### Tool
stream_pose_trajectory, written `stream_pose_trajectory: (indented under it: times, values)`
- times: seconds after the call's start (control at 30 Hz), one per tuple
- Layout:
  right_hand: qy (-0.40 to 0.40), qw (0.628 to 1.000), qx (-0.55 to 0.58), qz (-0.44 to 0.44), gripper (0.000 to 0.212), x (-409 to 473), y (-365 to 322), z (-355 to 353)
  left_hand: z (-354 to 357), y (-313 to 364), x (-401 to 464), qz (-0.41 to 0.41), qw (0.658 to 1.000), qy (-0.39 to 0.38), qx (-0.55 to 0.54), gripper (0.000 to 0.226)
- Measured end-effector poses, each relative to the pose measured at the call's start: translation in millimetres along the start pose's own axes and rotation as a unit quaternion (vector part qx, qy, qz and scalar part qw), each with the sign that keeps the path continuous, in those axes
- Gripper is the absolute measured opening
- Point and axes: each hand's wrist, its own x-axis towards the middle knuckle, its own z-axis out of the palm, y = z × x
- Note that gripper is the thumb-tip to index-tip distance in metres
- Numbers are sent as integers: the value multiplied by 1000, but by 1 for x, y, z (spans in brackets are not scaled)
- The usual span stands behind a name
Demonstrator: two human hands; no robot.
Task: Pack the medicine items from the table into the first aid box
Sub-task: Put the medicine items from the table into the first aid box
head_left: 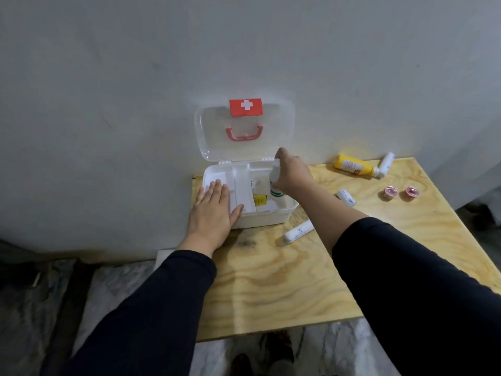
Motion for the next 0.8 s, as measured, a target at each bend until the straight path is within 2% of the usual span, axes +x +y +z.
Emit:
stream_pose_trajectory:
  times: [0.13,0.3,0.43,0.63,0.8]
  values:
    - [-34,997,-61,-29,41,3,-1,5,-1,0,-2,0,1000,-1,2,71]
    - [-35,998,-47,-24,36,6,0,8,-1,0,-1,1,1000,-6,4,71]
    - [-25,1000,18,0,39,8,5,6,-1,0,-1,1,1000,-7,5,71]
    - [13,980,200,17,55,1,16,-11,-2,-1,-1,5,1000,-10,3,73]
    - [60,967,248,21,46,-17,34,-35,-13,-2,1,8,999,-20,-30,71]
